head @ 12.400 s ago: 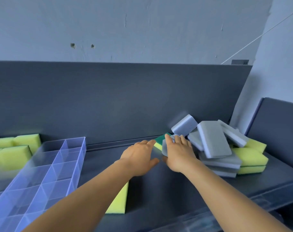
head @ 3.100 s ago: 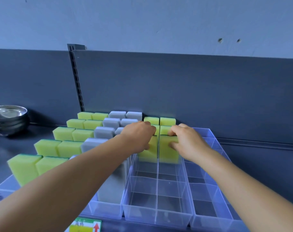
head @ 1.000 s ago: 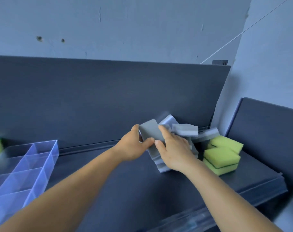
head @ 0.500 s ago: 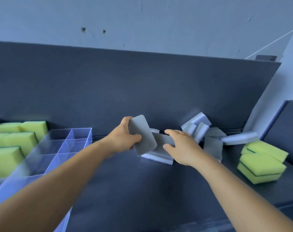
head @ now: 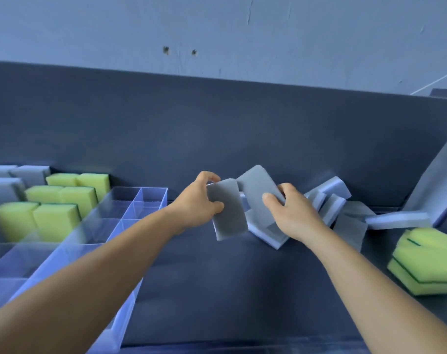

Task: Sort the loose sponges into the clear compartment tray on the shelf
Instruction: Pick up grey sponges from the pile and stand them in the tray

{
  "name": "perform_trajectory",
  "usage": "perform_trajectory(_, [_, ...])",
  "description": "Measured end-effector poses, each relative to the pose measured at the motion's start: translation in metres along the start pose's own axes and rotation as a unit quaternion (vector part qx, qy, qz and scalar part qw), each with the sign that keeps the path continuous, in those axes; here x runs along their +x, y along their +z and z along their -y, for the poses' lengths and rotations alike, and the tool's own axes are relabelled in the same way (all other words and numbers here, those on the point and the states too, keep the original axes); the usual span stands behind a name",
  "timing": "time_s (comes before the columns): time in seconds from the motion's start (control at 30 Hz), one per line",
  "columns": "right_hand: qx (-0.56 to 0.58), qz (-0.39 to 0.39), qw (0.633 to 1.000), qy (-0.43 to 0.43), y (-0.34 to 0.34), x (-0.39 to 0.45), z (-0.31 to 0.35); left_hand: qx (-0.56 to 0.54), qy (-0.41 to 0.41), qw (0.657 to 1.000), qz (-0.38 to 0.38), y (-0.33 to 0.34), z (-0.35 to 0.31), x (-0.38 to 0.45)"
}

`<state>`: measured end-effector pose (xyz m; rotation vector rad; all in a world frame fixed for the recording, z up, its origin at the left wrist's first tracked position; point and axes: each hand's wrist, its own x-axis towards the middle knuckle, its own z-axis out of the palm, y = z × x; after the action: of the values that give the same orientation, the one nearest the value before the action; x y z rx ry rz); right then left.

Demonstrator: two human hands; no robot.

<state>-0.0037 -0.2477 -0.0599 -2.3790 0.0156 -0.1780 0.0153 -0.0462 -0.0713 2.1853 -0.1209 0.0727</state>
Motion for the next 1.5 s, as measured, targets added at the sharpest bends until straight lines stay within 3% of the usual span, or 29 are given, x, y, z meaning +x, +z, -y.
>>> perform_trajectory(0.4, [0.105,0.076,0.98,-0.148,0.02,-0.002,0.027,0.095,0.048,0.991,-0.078,-0.046,-0.008,-0.032])
perform_trajectory(0.8, [0.102,-0.001,0.972,-0.211,0.098,0.039,0.134,0.183,0.076,0.965,-0.169,-0.165,0.047,-0.009])
perform_trajectory(1.3, [0.004,-0.003,0.978,-0.208,0.167,0.081,0.16,0.218,0.071,0.968,-0.098,-0.196,0.108,0.043])
perform_trajectory(1.5, [-0.085,-0.029,0.968,-0.232,0.179,0.079,0.157,0.32,0.075,0.943,-0.062,-0.187,0.115,0.049])
